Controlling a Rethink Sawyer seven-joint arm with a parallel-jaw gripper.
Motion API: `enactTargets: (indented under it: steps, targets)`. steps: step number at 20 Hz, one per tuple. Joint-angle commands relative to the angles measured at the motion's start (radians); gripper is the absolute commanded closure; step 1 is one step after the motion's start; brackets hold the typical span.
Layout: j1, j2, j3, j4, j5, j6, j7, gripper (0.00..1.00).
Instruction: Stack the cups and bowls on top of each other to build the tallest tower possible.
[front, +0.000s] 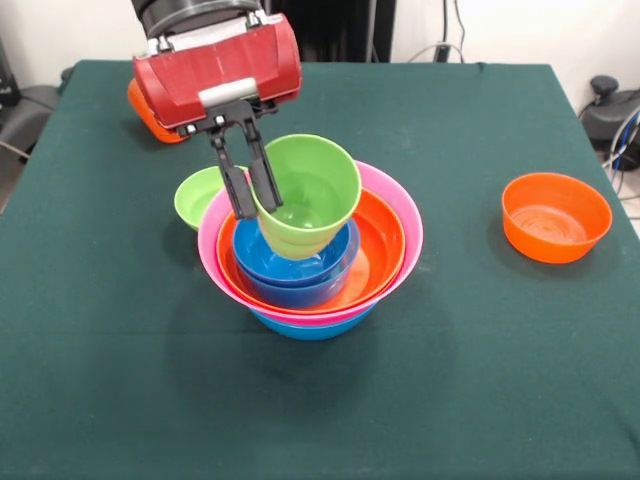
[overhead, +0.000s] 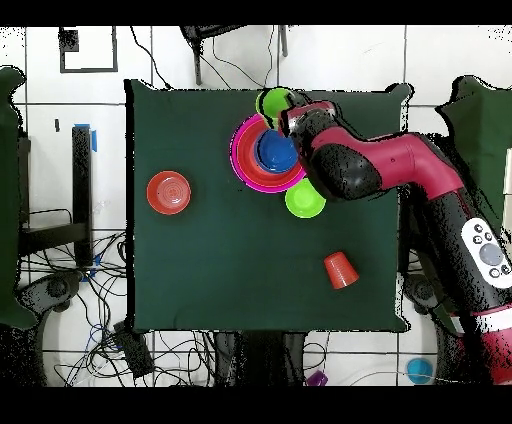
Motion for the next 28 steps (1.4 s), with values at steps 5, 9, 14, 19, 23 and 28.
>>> enactTargets:
  steps: [5, 9, 14, 19, 23, 28]
  targets:
    - [0.036, 0.071, -0.046, -0.058, -0.073, 0.008, -0.305, 1.0]
    - [0.037, 0.095, -0.047, -0.065, -0.084, -0.006, -0.305, 1.0]
    - [0.04, 0.106, -0.051, -0.071, -0.101, -0.014, -0.31, 1.0]
    - [0.039, 0.106, -0.049, -0.071, -0.107, -0.013, -0.311, 1.0]
    - [0.038, 0.106, -0.044, -0.071, -0.107, -0.01, -0.316, 1.0]
    - [0.036, 0.106, -0.043, -0.069, -0.111, -0.008, -0.322, 1.0]
